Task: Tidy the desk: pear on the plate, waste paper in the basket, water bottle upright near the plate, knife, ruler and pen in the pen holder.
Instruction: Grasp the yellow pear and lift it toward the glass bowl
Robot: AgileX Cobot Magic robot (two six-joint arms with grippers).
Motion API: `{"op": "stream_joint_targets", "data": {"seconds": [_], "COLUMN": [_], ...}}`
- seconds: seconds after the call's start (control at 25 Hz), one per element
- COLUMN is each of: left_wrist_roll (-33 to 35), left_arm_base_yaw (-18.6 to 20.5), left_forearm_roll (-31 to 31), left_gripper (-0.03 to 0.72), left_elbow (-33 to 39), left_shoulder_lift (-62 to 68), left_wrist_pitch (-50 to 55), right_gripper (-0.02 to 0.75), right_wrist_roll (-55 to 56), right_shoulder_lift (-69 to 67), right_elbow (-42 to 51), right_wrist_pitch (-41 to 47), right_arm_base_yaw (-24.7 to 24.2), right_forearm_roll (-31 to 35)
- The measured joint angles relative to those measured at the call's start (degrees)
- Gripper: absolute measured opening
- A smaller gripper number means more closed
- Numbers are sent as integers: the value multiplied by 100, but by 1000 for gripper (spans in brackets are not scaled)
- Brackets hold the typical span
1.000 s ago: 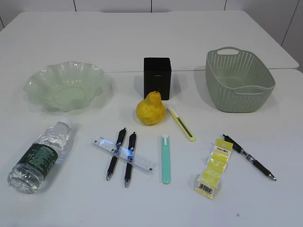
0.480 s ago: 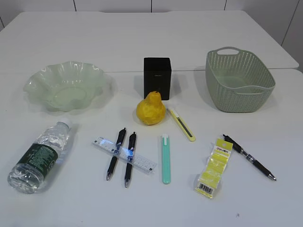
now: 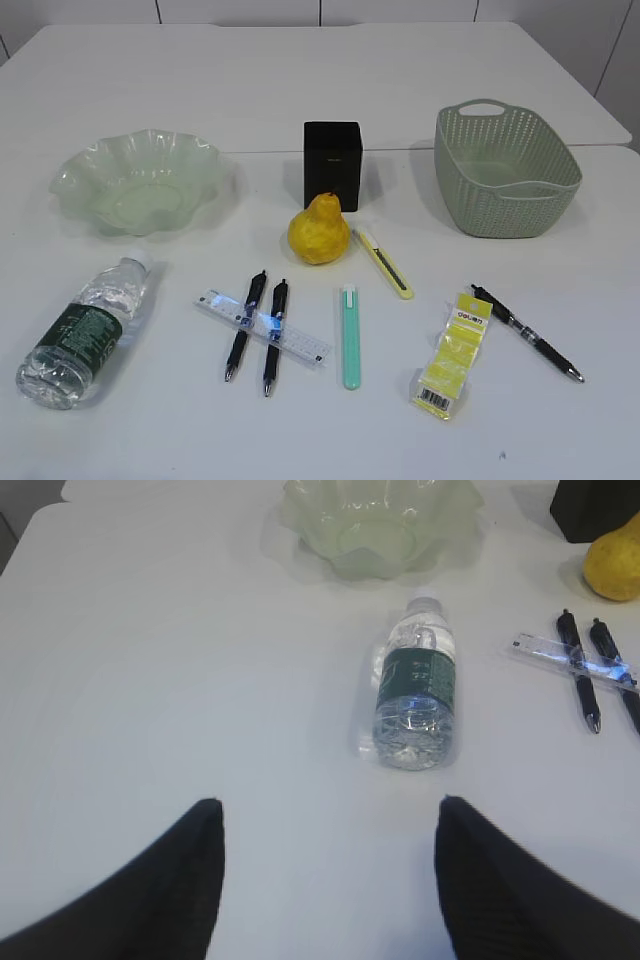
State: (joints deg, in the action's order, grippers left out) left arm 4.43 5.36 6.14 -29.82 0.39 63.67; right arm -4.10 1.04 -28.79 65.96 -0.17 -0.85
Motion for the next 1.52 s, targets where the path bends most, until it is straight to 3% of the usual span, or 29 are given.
{"op": "stream_joint_targets", "data": {"seconds": [0.4, 0.68, 1.0, 1.2, 1.52], "left_wrist_roll": [0, 0, 0, 0, 0], "left_arm_base_yaw": [0, 0, 0, 0, -129], "left_forearm_roll": [70, 83, 92, 249, 492], "left_gripper": [461, 442, 438, 438, 438], "left_elbow": [0, 0, -111, -111, -111], "left_shoulder_lift": [0, 94, 905, 1621, 2546], "left_wrist_pitch": [0, -86, -1003, -1251, -1947], "right_gripper": [566, 566, 563, 514, 502], "right_wrist_roll": [0, 10, 21, -6, -136], "right_shoulder_lift": [0, -107, -1674, -2830, -4287], "right_elbow": [0, -96, -180, -330, -872], "right_wrist_pitch": [-10, -928, -2144, -2500, -2702], "right_arm_base_yaw": [0, 0, 3, 3, 3], "right_forearm_roll": [0, 191, 343, 403, 555]}}
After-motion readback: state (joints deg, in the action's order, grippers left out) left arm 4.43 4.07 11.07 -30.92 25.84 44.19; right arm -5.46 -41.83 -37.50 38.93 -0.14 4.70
